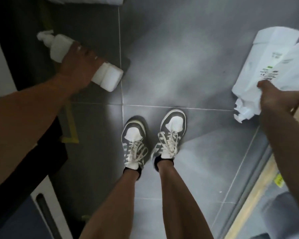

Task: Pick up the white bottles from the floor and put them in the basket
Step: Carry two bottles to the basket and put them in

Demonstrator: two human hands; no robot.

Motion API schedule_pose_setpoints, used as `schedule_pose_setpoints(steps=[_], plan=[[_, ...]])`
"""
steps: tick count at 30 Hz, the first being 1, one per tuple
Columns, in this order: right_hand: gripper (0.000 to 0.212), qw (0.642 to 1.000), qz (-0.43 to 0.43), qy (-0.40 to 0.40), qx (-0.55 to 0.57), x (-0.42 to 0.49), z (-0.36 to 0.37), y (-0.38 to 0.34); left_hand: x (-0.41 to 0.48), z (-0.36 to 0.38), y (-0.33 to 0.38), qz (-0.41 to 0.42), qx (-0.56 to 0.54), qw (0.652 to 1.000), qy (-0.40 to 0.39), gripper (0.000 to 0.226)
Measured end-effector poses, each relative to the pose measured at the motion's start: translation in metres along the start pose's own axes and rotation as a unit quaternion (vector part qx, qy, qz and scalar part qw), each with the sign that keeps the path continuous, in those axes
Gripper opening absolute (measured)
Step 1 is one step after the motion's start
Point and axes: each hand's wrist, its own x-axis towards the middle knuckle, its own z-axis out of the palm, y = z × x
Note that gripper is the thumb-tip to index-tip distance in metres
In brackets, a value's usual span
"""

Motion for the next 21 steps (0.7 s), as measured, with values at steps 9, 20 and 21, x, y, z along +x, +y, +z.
schedule_pose_setpoints(steps=[9,20,21], plan=[[0.082,0.996,0.012,-0.075,-0.051,-0.093,-0.041,-0.033,-0.022,-0.050,0.013,-0.101,-0.161,0.980,-0.050,0.090],[0.074,0.920,-0.170,-0.267,-0.232,-0.351,-0.236,-0.101,-0.238,-0.295,0.085,-0.236,-0.302,0.921,-0.067,0.084],[0.072,0.909,-0.188,-0.279,-0.248,-0.373,-0.262,-0.111,-0.266,-0.320,0.087,-0.244,-0.316,0.914,-0.069,0.083]])
